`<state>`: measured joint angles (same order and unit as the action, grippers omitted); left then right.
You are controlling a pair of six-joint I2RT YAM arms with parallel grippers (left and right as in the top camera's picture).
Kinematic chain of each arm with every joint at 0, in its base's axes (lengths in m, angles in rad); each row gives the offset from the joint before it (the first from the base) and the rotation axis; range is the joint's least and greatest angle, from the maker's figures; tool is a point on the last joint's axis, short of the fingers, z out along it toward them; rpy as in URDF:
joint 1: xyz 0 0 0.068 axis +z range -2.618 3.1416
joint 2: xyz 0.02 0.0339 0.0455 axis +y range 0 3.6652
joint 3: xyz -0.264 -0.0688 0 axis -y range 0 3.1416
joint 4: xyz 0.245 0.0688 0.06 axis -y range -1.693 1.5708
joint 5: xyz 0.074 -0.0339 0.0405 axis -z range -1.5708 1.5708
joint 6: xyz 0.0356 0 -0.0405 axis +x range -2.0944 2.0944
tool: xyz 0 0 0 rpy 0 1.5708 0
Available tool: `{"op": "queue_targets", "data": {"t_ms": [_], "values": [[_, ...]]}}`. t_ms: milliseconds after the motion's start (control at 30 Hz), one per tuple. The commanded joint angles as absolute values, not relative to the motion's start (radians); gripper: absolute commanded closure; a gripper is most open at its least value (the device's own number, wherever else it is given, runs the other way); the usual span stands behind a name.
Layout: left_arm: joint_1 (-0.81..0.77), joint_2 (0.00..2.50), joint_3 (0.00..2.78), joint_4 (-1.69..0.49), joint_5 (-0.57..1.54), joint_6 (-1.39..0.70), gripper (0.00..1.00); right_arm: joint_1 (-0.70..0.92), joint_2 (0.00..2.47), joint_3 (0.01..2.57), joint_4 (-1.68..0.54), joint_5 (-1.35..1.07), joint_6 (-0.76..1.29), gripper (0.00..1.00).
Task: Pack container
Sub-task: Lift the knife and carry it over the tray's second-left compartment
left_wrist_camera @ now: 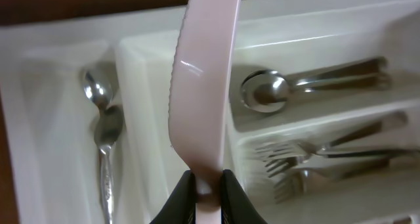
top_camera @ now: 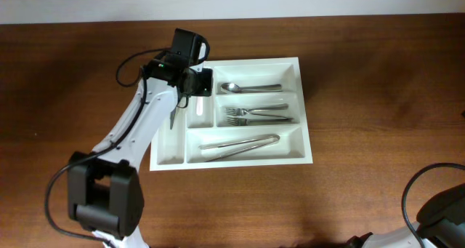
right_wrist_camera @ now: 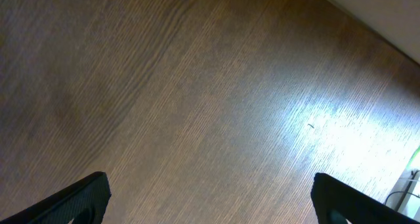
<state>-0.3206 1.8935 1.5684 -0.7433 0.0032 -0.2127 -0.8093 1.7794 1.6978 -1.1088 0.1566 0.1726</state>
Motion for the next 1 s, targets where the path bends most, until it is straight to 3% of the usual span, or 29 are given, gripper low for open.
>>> {"op": "queue_targets", "data": {"t_ms": [0,500,600,800,967], "values": [[-0.321,1.927,1.587,-0.740,-0.016,-0.269,0.94,-0.812,1.781,1.689,-1.107,0.162,0.176,0.01],[-0.321,1.991,1.587,-0.751,-0.020,-0.269,0.89,-0.812,1.780,1.689,-1.107,0.162,0.176,0.01],[-0.321,1.991,1.587,-0.751,-0.020,-0.269,0.77,-0.812,1.780,1.689,-1.106,0.162,0.176,0.01],[-0.321,1.991,1.587,-0.751,-0.020,-0.269,0.76,-0.812,1.781,1.689,-1.106,0.162,0.176,0.01],[-0.320,1.991,1.589,-0.743,-0.023,-0.268,0.66,-0.812,1.781,1.689,-1.107,0.162,0.176,0.01]]}}
